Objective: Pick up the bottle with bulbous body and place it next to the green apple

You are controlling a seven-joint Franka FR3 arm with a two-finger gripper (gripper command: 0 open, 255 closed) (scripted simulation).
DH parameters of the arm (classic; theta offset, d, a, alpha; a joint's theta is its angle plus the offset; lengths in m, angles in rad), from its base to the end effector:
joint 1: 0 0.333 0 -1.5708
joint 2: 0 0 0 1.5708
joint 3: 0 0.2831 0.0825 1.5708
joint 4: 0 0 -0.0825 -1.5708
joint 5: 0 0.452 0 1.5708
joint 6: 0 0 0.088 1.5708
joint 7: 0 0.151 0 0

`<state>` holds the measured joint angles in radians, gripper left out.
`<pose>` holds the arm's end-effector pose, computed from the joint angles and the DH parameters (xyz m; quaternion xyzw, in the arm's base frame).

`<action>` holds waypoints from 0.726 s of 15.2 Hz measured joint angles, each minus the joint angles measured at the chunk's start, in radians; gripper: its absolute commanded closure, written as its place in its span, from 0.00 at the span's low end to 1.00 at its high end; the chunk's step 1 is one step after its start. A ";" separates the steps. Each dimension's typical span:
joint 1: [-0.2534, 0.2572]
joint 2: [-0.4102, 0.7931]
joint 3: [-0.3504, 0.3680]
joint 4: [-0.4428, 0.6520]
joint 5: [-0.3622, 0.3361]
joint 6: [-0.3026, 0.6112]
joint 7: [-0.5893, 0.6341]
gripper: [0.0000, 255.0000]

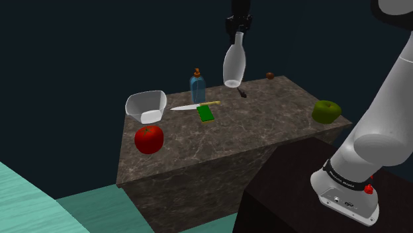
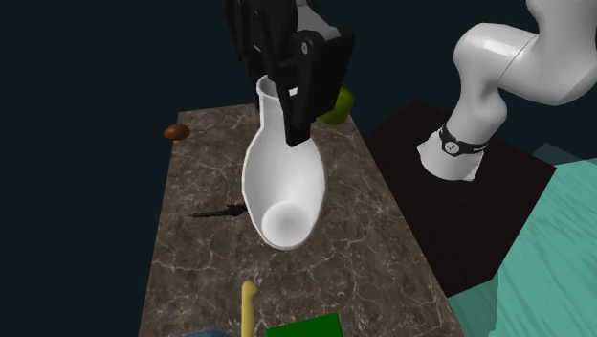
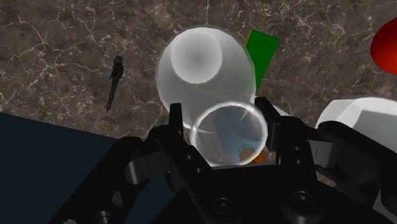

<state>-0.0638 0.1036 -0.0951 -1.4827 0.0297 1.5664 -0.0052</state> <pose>0.6423 -0.0961 0.5291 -0.9970 0.0766 0.0089 0.0107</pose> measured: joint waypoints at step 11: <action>-0.098 -0.174 -0.097 -0.106 -0.028 -0.070 -0.193 1.00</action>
<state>-0.1618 -0.0709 -0.1921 -1.5885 0.0019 1.4965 -0.1986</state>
